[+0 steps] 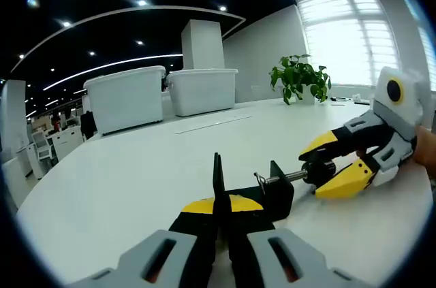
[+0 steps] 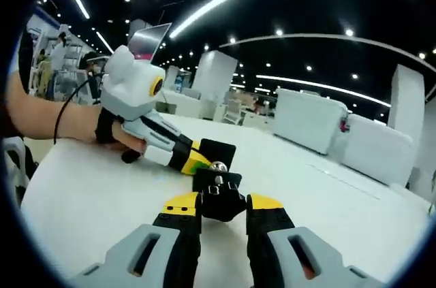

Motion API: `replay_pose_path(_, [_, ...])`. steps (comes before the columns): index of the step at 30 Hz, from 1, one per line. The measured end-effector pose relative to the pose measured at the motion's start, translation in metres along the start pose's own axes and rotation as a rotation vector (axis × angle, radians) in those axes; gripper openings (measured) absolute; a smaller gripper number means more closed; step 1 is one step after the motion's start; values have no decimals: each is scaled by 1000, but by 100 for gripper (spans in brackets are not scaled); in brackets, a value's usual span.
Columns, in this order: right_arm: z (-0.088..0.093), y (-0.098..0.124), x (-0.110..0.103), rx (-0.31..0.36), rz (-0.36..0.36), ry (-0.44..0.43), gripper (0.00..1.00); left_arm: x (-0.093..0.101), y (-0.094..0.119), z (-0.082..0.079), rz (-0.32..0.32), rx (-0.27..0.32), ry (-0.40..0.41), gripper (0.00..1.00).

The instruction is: Clamp the fixed fixture on the desktop, loosen the retaining clip, secure it to the edge of the desk, and tighten the retaining clip.

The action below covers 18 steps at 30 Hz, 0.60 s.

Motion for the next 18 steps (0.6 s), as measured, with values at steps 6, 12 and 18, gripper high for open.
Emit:
replay_pose_path(6, [-2,2,-5,-18,4,-17,26,0,-1,0,1,0,0,6])
replay_pose_path(12, [-6,-1,12,34,33,-234,31,-2,-3,0,-3,0,0,6])
replay_pose_path(18, [-2,-3,16,36,24,-331,27,-4,-4,0,-4,0,-2,6])
Point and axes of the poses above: the point that each gripper's makers call its tool centre point, and the gripper's own axes: y roughly backward along the fingers, x roughly to its right, z roughly out of its underside, the point moved 4 cm from there along y, roughly backward along the fingers, and after that the axes turned 15 degrees about x, right-handed, at the moved point
